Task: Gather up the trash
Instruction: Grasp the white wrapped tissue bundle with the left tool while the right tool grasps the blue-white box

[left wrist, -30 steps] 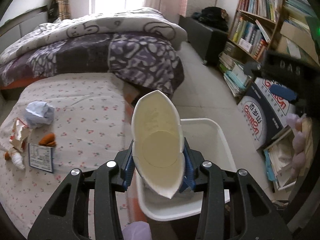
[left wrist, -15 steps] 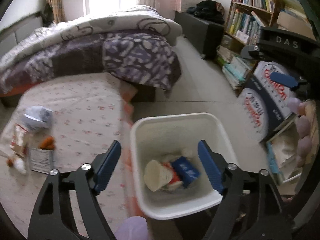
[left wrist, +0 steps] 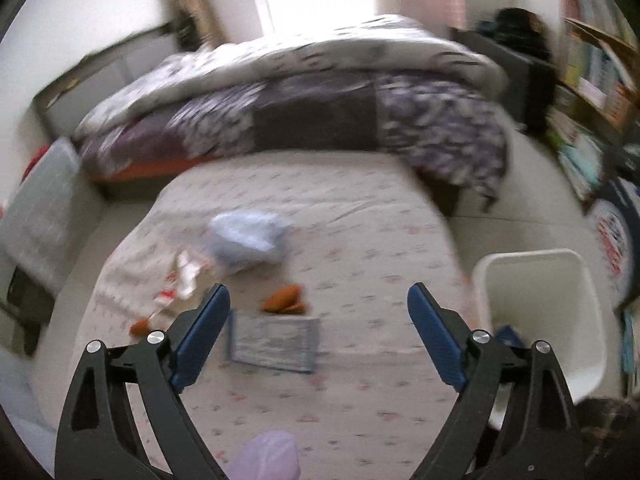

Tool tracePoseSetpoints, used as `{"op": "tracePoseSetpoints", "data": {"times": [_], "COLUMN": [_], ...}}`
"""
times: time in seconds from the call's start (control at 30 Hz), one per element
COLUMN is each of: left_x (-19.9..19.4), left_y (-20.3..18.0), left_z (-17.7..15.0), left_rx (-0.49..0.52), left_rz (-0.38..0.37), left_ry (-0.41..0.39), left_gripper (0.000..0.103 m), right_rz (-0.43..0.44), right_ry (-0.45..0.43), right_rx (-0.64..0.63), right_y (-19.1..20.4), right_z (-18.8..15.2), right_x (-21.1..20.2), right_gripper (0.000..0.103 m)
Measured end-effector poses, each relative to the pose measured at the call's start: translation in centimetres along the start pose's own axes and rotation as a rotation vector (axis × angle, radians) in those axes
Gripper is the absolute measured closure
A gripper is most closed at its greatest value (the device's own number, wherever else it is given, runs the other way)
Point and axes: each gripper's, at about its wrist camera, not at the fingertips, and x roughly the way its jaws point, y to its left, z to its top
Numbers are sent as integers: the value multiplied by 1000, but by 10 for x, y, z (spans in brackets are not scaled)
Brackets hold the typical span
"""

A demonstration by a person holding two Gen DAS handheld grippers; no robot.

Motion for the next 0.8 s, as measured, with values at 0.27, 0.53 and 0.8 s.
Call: {"op": "tracePoseSetpoints", "data": {"times": [0.27,0.53,0.8], "left_x": [58,109,128], "left_y": [108,174,188], "left_z": [-23,-49,-66], "left_rx": [-293,-477,-524], "left_rz": [121,42,-64], "left_ry": [214,372,419], "left_gripper": [16,22,64], "right_rz": [35,172,335], "right_ry": [58,82,149], "right_rx": [-196,-442,-728], "right_y": [71,143,208], "right_z": [-23,-54,-97], "right_x": [23,41,58], "right_gripper": [15,12,11]}}
